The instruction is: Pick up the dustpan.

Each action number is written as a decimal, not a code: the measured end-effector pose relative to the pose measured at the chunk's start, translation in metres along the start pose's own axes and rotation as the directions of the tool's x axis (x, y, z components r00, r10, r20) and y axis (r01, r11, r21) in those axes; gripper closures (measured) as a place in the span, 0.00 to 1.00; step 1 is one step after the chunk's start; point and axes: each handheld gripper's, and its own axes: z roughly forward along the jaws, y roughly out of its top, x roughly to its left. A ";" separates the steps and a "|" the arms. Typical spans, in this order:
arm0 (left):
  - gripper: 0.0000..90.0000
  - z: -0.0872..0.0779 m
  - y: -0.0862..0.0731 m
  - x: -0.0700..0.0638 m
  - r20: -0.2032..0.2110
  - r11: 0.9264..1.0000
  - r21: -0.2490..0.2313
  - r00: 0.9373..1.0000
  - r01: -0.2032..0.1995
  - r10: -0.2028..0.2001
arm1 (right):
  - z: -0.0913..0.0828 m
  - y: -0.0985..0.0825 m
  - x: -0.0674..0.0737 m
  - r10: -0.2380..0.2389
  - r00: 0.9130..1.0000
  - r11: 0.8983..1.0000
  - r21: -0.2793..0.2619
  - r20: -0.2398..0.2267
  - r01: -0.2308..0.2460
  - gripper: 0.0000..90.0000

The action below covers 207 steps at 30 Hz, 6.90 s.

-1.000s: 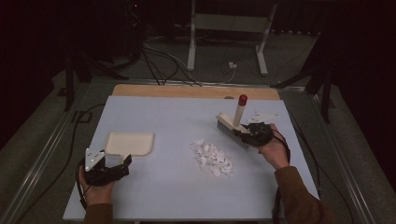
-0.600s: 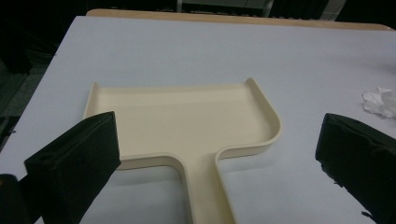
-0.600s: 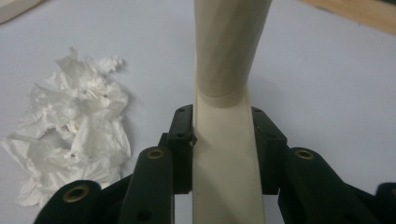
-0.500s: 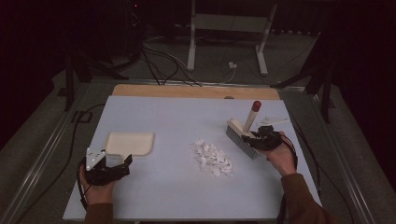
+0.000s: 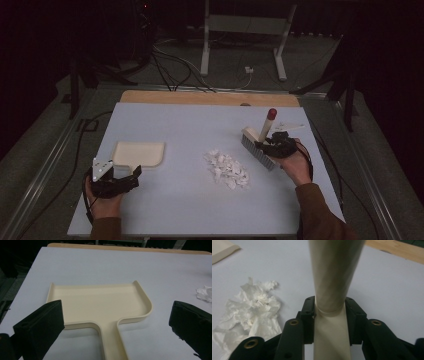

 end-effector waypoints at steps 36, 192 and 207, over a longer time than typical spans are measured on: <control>0.10 0.034 0.012 -0.007 -0.053 0.926 0.376 0.997 -0.036 0.060 | -0.002 -0.002 0.002 0.040 0.998 0.999 -0.005 0.045 -0.040 0.75; 0.74 0.040 0.047 -0.075 0.595 0.663 0.209 0.632 -0.719 0.497 | -0.004 -0.006 -0.002 0.111 0.993 0.994 -0.021 0.042 -0.111 0.75; 0.74 0.042 0.046 -0.086 0.614 0.631 0.196 0.595 -0.751 0.518 | -0.004 -0.007 -0.004 0.112 0.993 0.994 -0.024 0.047 -0.111 0.75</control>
